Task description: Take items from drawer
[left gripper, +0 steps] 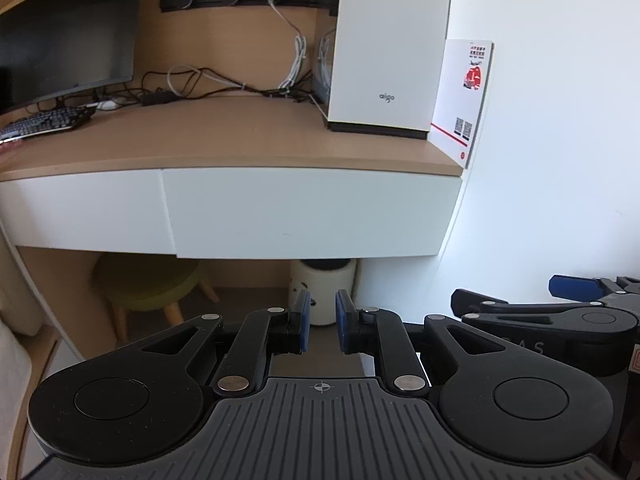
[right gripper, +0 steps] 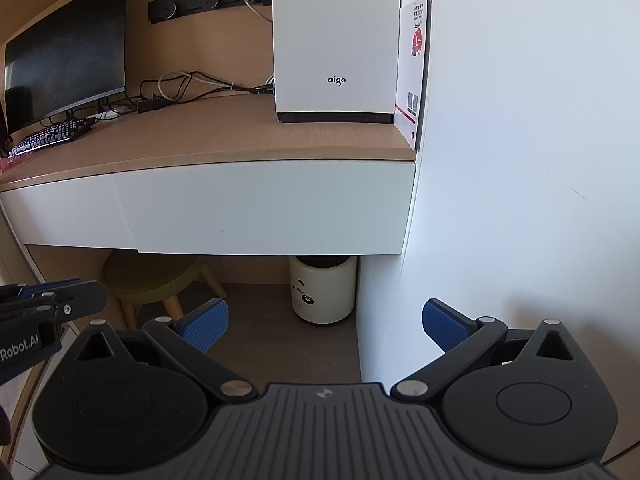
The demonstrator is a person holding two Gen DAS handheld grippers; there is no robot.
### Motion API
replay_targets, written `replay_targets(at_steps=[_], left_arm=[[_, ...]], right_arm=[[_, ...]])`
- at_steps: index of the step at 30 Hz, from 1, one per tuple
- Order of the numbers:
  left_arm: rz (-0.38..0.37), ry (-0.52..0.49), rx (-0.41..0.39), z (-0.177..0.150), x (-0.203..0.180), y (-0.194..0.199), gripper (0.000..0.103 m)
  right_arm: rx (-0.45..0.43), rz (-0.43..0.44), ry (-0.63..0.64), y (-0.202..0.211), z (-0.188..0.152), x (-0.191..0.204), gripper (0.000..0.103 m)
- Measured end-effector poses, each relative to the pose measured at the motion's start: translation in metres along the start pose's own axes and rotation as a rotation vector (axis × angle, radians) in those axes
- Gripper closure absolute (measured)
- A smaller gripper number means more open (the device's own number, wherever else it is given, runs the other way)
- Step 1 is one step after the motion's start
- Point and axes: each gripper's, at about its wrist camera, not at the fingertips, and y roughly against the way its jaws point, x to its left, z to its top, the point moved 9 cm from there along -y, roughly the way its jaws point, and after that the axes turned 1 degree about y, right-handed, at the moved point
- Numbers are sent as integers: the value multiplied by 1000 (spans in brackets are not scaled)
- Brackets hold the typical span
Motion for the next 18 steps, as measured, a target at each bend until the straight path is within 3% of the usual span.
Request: replay_targets(at_steps=[14,18], left_arm=[[16,8,4,3,1,-4,87],[71,41,4,3,7,-5,87]], right_arm=[[2,-1,-12,1,1,0,0],[0,-2,-18,1,2,-2,0]])
